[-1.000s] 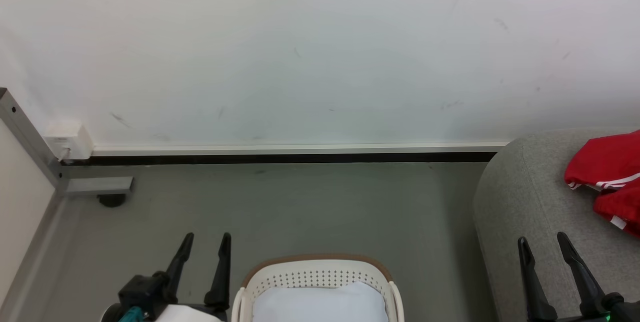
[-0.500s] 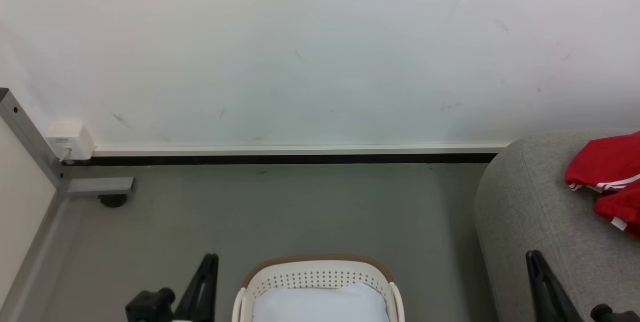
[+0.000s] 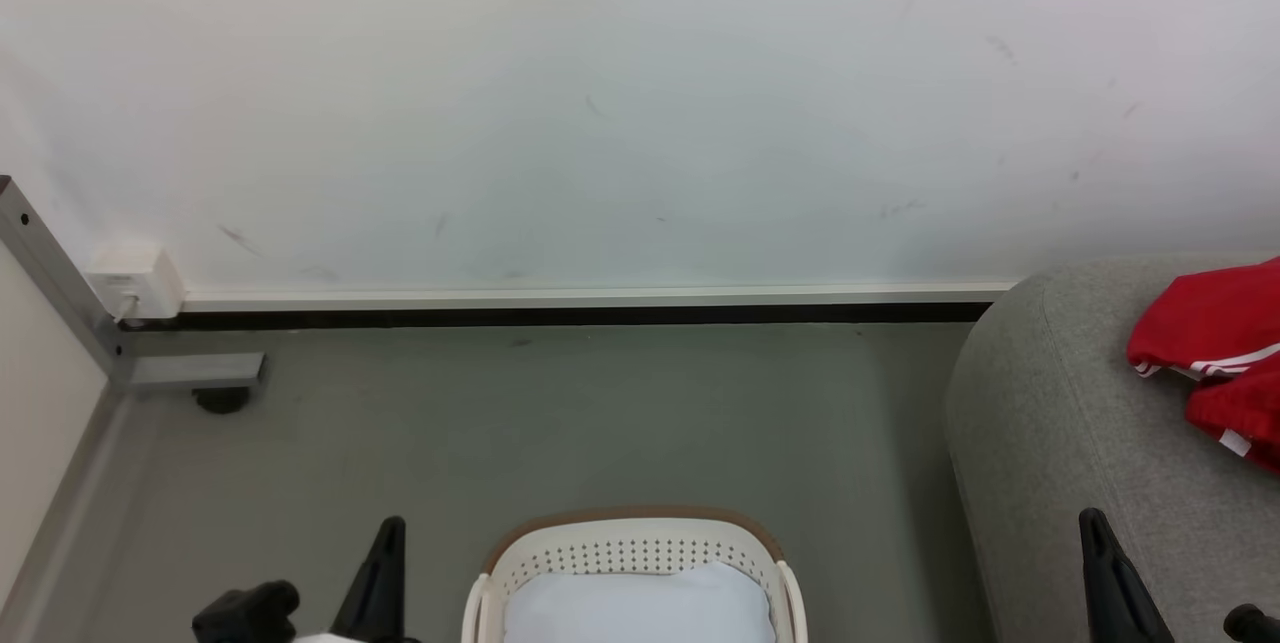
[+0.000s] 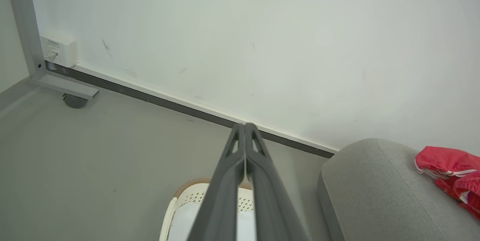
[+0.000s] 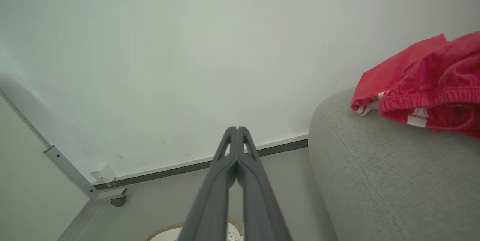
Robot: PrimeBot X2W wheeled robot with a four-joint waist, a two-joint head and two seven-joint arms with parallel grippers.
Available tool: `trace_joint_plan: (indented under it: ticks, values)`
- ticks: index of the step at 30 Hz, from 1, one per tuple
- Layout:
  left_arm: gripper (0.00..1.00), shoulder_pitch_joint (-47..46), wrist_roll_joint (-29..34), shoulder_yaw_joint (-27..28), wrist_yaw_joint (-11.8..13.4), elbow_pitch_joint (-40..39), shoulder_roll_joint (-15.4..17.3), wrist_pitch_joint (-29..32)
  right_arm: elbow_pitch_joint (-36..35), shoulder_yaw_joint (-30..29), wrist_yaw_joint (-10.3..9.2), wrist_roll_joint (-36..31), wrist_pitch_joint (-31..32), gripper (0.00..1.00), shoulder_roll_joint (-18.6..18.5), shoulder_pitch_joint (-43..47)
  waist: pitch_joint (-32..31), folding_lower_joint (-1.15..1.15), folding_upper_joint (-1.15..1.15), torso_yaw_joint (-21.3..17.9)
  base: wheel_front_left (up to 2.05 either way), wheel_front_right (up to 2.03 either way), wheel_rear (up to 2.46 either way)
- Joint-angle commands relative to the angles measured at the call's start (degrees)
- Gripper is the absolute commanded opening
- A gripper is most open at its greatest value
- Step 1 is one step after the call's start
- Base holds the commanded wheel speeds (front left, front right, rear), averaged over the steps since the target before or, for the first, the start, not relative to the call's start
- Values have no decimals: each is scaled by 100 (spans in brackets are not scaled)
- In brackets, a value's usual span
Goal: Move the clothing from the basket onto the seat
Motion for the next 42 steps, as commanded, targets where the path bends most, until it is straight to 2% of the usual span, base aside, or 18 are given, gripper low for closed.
trace_joint_plan:
  ticks: [1, 25, 42]
  values:
    - [0, -137, -255, 43, -14, -104, 17, 43, -47, -47, -2, 227, 33, 0, -26, -188, 2, 0, 0, -4, 0, 0, 0]
    - [0, -216, -2352, 320, -32, -235, 29, 582, 149, -264, -4, 2201, 538, 0, 0, -450, 41, 0, 0, -62, 0, 0, 0]
    - [0, -255, -3469, 471, -45, -297, 37, 881, 256, -400, -6, 3245, 829, 0, 29, -587, 68, 0, 0, -101, 0, 0, 0]
